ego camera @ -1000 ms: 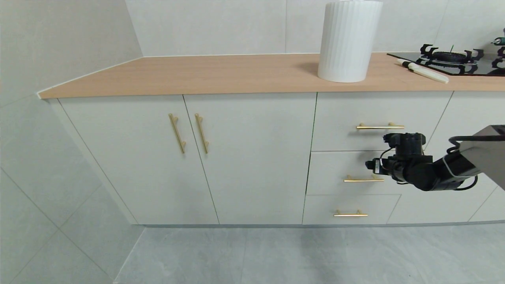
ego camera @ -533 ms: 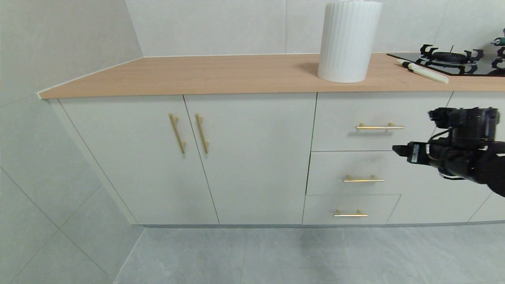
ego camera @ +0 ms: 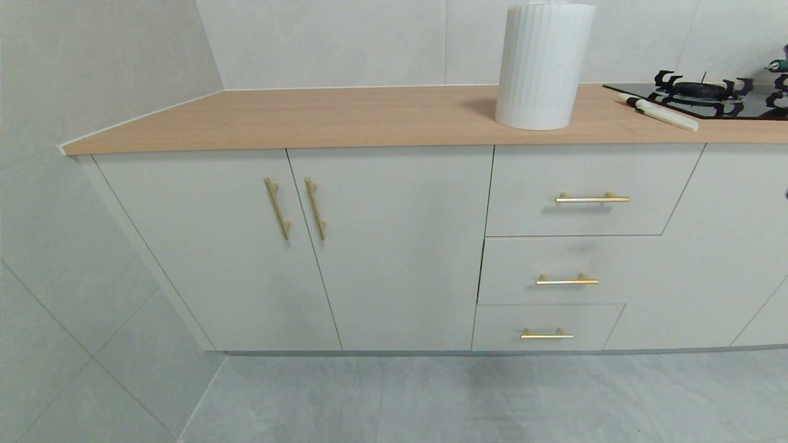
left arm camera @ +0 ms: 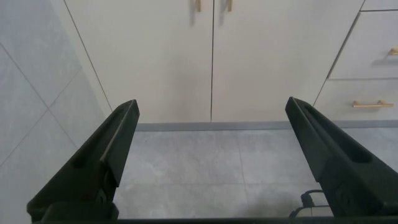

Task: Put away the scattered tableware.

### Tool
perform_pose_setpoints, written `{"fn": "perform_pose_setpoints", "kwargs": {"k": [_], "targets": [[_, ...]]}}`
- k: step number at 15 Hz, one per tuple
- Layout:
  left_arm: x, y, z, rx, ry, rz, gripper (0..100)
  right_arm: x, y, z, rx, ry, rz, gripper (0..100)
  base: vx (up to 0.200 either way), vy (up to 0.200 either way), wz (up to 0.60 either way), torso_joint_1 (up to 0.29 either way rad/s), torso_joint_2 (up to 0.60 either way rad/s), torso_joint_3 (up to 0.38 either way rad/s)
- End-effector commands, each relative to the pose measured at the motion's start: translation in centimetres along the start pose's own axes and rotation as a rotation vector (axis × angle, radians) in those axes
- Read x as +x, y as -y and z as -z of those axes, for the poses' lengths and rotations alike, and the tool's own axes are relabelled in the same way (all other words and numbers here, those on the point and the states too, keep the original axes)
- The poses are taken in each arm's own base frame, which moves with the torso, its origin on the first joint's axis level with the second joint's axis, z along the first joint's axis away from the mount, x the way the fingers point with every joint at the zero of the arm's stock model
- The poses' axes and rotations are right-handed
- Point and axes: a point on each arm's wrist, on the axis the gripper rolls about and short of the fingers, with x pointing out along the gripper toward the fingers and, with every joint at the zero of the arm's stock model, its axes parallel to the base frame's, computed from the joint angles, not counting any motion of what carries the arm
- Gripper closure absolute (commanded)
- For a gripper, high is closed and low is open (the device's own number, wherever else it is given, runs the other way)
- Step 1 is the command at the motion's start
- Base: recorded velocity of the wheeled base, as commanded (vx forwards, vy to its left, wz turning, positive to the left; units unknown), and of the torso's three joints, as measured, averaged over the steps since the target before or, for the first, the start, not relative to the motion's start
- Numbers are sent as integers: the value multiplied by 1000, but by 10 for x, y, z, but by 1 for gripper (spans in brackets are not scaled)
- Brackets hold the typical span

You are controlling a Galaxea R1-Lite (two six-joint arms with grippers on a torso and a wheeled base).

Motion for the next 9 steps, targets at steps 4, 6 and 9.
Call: {"fn": "perform_pose_setpoints", "kwargs": {"k": [4, 6, 9], "targets": [[0, 0, 0, 0, -1, 0, 0, -151, 32, 27, -127, 152, 50, 0, 0, 0, 0, 0, 0, 0], [0, 0, 0, 0, -1, 0, 0, -179, 39, 49, -127, 140, 97, 0, 0, 0, 0, 0, 0, 0], [0, 0, 0, 0, -1, 0, 0, -196, 39, 70, -127, 147, 153, 0, 0, 0, 0, 0, 0, 0]]}}
